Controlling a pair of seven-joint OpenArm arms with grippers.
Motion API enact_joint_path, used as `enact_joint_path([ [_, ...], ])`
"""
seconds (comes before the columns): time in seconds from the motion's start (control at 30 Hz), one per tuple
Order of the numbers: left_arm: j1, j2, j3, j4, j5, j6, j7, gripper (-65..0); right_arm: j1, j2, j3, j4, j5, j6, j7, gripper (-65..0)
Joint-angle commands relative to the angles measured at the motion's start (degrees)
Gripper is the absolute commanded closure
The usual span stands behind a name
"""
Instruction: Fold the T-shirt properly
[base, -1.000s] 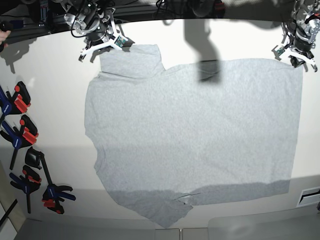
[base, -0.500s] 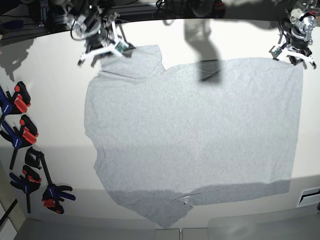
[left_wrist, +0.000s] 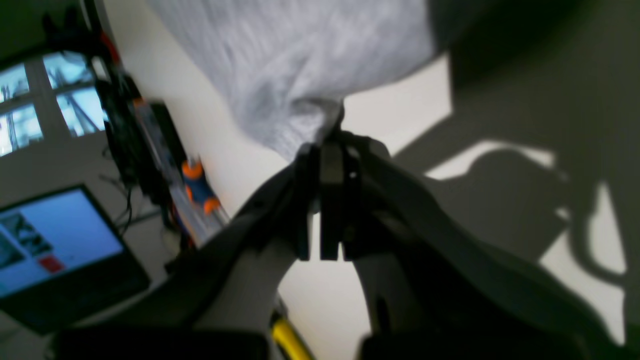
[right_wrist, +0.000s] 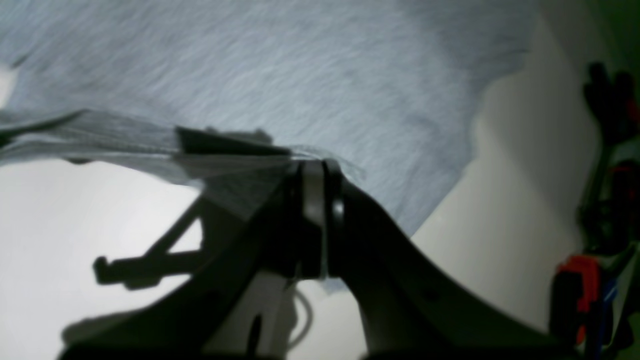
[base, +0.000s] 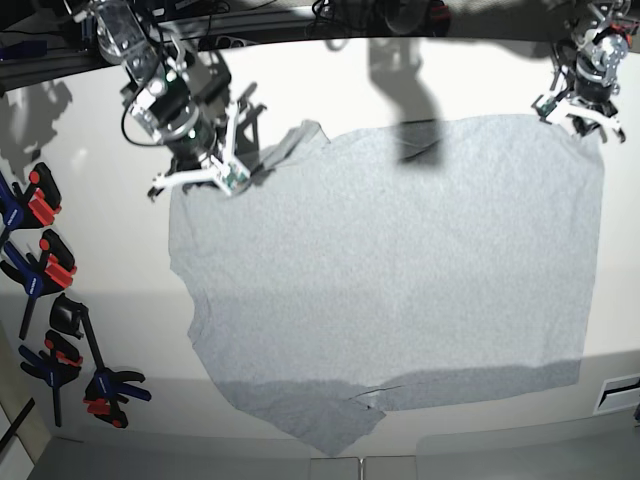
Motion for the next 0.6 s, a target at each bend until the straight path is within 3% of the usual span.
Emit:
enact_joint_path([
  [0.0, -1.2, -1.0, -0.4, 0.6, 0.3, 0.7, 0.0, 0.0, 1.4, -0.3, 0.4, 0.9, 0.2, -0.6, 0.8, 0.0],
  [0.2, -5.9, -1.0, -0.4, 0.6, 0.0, 0.7, 0.1, 0.0, 3.4, -2.9, 0.4, 0.9, 0.0, -0.6, 2.1, 0.0],
  [0.37, -9.6, -1.0, -0.4, 0.6, -4.6, 0.7, 0.8, 0.0, 5.4, -5.0, 0.5, 0.8, -0.1, -1.6, 2.0, 0.0],
  [0.57, -12.8, -1.0, -0.4, 0.6, -4.9, 0.7, 10.4, 0.0, 8.2, -6.9, 0.5, 0.5, 0.0, -2.3, 2.3, 0.0],
])
